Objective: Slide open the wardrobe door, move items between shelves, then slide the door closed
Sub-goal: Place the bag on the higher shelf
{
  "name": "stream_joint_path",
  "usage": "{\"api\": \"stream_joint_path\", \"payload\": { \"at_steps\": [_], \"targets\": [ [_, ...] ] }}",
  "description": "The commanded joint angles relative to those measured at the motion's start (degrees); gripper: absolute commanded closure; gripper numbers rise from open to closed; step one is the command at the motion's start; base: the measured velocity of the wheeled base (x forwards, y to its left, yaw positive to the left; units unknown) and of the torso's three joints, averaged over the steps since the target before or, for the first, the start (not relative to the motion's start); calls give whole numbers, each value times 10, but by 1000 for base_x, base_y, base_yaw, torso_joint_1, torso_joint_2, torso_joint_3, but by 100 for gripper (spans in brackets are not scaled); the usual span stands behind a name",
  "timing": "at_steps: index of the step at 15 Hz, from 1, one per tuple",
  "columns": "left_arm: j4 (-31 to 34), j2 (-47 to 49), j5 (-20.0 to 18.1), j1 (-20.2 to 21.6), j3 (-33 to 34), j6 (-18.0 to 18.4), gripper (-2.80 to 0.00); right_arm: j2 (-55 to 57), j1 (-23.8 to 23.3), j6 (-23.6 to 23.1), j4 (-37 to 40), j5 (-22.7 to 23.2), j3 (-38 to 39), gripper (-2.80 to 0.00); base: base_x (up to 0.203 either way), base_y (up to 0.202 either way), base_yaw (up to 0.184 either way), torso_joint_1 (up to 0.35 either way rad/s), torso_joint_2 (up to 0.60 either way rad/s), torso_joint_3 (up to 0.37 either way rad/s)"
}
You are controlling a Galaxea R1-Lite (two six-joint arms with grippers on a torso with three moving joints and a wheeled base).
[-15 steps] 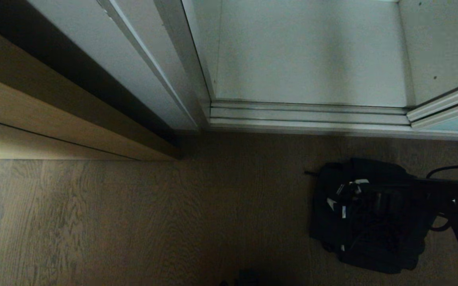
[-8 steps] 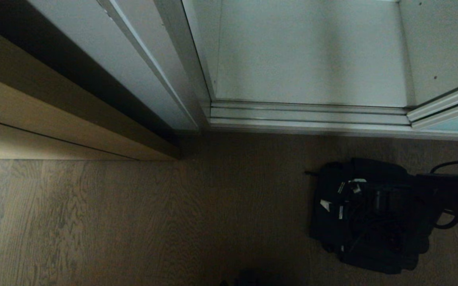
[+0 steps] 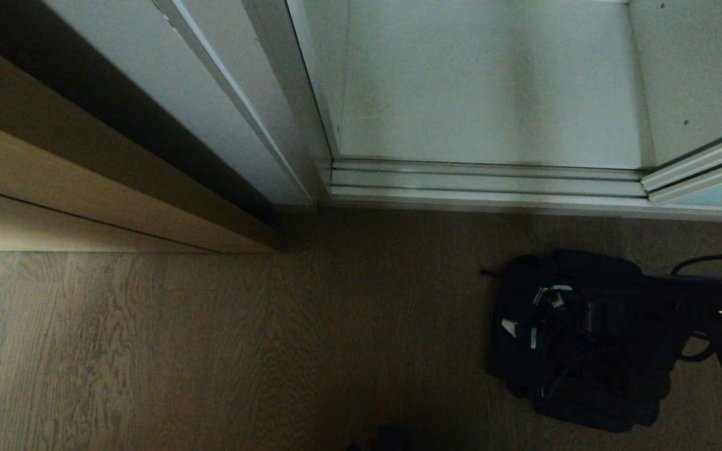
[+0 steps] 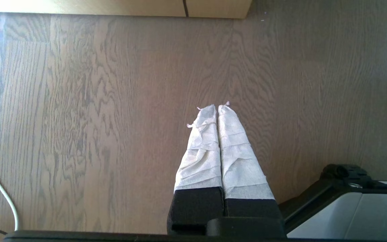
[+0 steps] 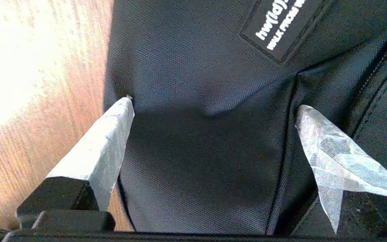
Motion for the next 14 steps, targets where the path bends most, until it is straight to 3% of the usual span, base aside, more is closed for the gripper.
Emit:
{"api": "stream_joint_path", "payload": {
  "at_steps": [1,9,14],
  "targets": [
    [0,1,0,0,0,0,0,-5,-12,-6,30,1,0,-280,0,0,0,0,0,0],
    [0,1,0,1,0,0,0,-30,6,-4,98,8,18,-280,0,0,0,0,0,0],
    [0,1,0,1,0,0,0,-31,21,19,103,8,13,-280,0,0,0,0,0,0]
  ]
}}
